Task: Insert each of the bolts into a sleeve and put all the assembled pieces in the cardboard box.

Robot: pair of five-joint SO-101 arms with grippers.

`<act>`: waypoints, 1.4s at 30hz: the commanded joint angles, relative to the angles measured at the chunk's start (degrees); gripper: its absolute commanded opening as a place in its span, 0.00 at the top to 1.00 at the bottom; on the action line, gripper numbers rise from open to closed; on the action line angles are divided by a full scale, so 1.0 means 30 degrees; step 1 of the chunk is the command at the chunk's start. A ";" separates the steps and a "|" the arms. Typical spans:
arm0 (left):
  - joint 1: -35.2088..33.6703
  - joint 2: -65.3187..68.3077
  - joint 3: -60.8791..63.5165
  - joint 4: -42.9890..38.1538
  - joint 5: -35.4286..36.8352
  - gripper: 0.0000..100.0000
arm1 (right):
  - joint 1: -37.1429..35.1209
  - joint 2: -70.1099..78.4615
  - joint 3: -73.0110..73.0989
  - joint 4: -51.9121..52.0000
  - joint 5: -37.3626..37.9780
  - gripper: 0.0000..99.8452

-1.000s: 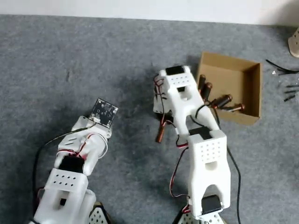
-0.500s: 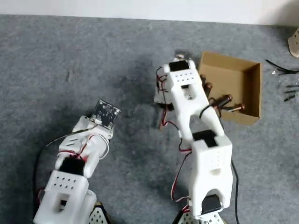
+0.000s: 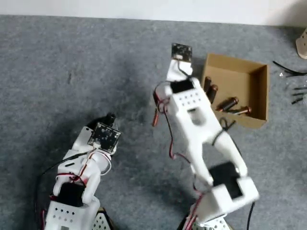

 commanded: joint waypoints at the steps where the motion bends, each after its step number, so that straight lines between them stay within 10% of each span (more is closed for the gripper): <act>1: 0.0484 -0.0161 -0.0952 0.0088 0.1670 0.99 | -0.0425 -0.4205 0.3443 -0.3385 0.0615 0.99; 16: 0.5700 -0.0923 0.0747 -0.0674 0.3077 0.99 | -0.0073 -1.7919 1.7040 -1.3436 0.0733 1.00; 42: 0.9363 -0.0923 0.0747 -0.1934 0.3106 0.99 | -0.0073 -3.2659 2.3692 -1.1502 0.0059 1.00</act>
